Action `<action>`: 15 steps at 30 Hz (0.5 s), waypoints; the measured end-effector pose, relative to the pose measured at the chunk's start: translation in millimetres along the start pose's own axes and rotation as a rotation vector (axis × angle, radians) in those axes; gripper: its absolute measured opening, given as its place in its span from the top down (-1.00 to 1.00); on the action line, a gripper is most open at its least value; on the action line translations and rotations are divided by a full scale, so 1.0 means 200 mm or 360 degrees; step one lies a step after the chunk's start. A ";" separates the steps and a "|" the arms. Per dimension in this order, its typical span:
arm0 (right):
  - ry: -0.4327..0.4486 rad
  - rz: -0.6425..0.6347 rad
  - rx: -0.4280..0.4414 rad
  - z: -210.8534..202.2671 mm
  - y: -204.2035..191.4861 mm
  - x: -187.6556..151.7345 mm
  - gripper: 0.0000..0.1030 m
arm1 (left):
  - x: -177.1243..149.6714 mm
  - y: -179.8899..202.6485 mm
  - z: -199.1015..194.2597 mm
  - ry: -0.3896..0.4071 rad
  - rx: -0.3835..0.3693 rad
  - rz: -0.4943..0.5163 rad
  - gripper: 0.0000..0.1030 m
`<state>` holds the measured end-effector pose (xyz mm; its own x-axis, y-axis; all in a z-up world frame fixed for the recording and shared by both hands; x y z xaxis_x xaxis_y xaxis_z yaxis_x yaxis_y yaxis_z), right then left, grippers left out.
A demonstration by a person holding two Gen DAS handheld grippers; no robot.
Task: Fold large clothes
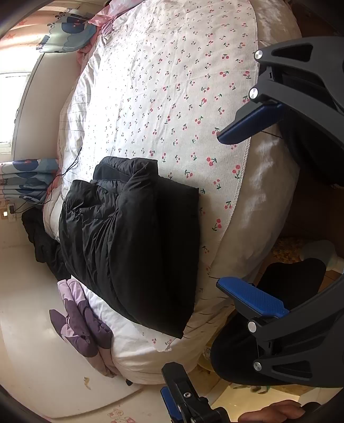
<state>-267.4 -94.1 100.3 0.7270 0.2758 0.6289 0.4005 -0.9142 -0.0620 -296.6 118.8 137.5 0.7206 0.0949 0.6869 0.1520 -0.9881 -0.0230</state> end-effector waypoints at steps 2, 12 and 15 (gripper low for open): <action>-0.0001 -0.0001 0.0001 0.00 0.00 0.00 -0.88 | 0.00 0.00 0.00 0.0001 0.0001 0.0001 -0.87; -0.0016 -0.0003 0.0014 0.04 -0.01 -0.01 -0.88 | 0.00 0.00 0.01 0.0016 0.0013 0.0016 -0.87; -0.0021 0.0001 0.0017 0.05 0.00 -0.01 -0.88 | 0.00 0.01 0.01 0.0021 0.0019 0.0016 -0.87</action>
Point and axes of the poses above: each gripper's, at about its wrist camera, not at the fingertips, and z roughly the way its jaws point, y to its right, x to its top, the point moved 2 cm from there along z, roughly the way its jaws point, and after that the axes turned 4 degrees about x, right-handed, at the moved point
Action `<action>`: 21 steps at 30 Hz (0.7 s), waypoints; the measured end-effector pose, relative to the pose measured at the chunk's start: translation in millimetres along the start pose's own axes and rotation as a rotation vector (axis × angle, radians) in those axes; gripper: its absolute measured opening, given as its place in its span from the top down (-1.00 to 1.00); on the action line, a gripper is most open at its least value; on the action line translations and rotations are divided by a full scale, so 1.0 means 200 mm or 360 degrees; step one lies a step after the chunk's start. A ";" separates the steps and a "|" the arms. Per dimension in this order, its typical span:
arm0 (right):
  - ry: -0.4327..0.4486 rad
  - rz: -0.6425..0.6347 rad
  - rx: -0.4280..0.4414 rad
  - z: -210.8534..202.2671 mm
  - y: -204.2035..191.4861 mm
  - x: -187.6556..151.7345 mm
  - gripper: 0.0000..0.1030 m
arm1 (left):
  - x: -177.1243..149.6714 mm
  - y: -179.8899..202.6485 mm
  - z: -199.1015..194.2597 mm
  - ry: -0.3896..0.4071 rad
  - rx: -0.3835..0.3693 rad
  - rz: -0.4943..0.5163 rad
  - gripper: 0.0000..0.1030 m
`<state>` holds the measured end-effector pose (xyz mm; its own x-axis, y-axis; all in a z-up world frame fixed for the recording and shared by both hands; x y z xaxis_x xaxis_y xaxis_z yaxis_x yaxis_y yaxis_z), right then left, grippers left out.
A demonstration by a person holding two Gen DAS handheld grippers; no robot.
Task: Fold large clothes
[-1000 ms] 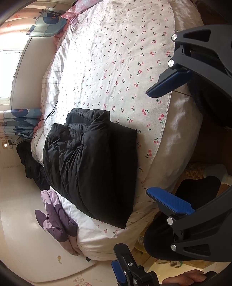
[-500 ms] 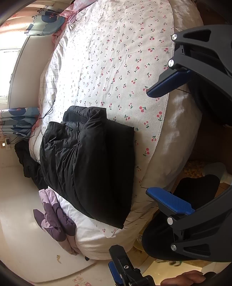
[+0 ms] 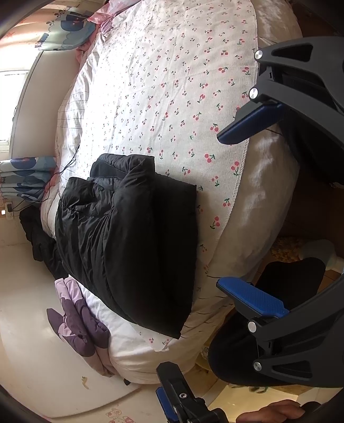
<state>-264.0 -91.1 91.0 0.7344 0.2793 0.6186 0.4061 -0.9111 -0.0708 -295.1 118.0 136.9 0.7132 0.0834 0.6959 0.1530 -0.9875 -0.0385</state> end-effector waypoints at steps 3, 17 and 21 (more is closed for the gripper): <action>-0.0004 0.0001 0.0002 0.01 0.01 0.00 -0.88 | 0.01 0.00 0.01 0.0005 0.0004 -0.0005 -0.87; 0.0000 -0.0001 0.0000 0.03 0.02 0.03 -0.88 | 0.03 0.02 0.08 -0.0022 0.0001 -0.0019 -0.88; 0.0000 0.0004 0.0004 0.04 0.04 0.05 -0.88 | 0.04 0.03 0.09 -0.0021 0.0000 -0.0024 -0.88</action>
Point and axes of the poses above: each gripper's, at about its wrist camera, not at the fingertips, and z roughly the way its jaws point, y to its right, x to its top, the point moved 2 cm from there along z, roughly the way its jaws point, and after that the axes turned 4 degrees about x, right-handed, at the moved point
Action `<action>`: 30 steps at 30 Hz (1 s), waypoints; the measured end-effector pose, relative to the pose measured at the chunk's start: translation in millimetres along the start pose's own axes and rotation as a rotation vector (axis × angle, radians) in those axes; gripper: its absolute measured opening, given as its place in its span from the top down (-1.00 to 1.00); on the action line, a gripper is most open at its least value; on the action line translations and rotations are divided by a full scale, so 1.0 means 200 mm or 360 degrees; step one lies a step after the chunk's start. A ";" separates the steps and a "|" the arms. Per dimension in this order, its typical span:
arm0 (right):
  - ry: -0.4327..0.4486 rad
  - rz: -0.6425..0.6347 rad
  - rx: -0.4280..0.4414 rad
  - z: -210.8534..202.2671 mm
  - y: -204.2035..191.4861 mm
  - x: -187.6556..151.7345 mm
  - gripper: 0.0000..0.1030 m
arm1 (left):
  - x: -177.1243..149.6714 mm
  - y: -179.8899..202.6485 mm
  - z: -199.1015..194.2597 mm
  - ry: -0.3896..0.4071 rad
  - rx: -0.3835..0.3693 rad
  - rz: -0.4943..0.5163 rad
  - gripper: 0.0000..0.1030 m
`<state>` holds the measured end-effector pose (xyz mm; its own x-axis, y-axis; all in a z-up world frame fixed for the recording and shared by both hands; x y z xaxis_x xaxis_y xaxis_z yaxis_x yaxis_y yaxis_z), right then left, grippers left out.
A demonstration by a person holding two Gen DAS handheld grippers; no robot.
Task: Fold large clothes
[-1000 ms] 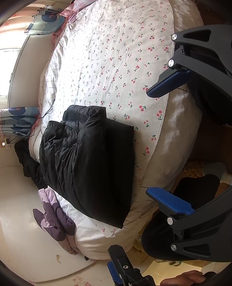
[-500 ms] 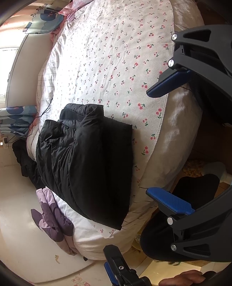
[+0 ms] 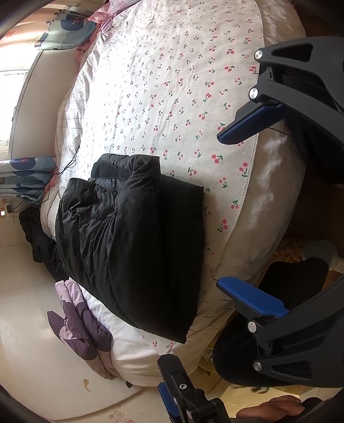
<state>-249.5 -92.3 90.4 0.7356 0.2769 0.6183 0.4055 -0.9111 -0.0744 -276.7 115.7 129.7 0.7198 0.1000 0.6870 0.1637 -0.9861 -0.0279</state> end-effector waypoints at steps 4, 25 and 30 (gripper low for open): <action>-0.0004 0.0003 0.0005 0.01 0.00 0.01 -0.88 | 0.00 0.00 0.01 -0.0004 -0.0006 -0.0004 -0.87; 0.0000 0.0004 0.0019 0.04 0.02 0.07 -0.88 | 0.06 0.03 0.09 -0.0031 -0.0015 -0.0013 -0.87; -0.0011 0.0003 0.0026 0.06 0.03 0.08 -0.88 | 0.07 0.03 0.12 -0.0082 -0.0039 -0.0014 -0.87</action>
Point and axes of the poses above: each gripper's, at about its wrist camera, not at the fingertips, and z roughly the way its jaws point, y to its right, x to its top, the point moved 2 cm from there along z, roughly the way its jaws point, and after that the axes turned 4 degrees about x, right-handed, at the moved point
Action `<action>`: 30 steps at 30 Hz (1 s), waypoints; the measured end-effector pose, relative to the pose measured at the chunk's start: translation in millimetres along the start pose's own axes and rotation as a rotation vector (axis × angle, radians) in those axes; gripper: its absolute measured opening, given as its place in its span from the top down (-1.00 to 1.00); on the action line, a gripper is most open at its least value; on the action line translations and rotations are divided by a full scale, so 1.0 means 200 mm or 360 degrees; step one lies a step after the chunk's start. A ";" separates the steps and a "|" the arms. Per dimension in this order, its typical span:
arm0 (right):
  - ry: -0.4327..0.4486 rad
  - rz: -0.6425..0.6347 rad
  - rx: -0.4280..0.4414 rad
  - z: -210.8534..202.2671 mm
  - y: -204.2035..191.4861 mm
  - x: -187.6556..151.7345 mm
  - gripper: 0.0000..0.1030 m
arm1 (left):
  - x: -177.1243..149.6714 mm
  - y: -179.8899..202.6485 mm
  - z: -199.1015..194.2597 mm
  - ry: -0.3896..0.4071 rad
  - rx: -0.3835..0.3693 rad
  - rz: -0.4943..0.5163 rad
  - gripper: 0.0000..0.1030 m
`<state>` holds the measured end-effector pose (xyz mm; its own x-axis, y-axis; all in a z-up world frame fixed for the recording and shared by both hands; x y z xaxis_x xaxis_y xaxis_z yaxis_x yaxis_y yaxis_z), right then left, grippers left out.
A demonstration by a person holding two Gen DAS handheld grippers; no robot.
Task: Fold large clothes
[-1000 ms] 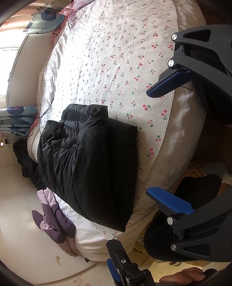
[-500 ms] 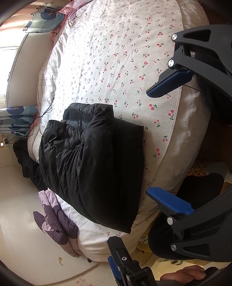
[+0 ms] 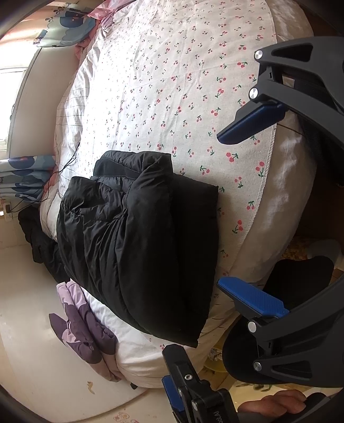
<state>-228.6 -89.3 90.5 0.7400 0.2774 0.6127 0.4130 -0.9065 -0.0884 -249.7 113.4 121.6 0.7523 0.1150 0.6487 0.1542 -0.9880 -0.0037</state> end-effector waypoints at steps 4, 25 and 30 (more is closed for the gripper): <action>0.0001 0.0001 0.0000 0.00 0.00 0.00 -0.88 | -0.01 -0.03 0.06 -0.0113 -0.0146 -0.0087 -0.87; 0.0027 0.0019 0.0037 -0.05 -0.03 -0.03 -0.88 | 0.00 -0.21 -0.06 0.0028 -0.0001 -0.0218 -0.81; 0.0041 0.0022 0.0033 -0.07 -0.03 -0.04 -0.88 | -0.01 -0.18 -0.04 -0.0027 0.0095 -0.0133 -0.82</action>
<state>-244.3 -90.3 98.1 0.7321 0.2562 0.6312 0.4136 -0.9034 -0.1131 -261.4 148.0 127.1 0.7459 0.1987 0.6357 0.2543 -0.9671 0.0039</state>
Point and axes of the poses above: each gripper's, at about its wrist camera, not at the fingertips, and z roughly the way its jaws point, y to its right, x to its top, the point moved 2 cm from there along z, roughly the way its jaws point, and after that the axes turned 4 degrees about x, right-handed, at the moved point
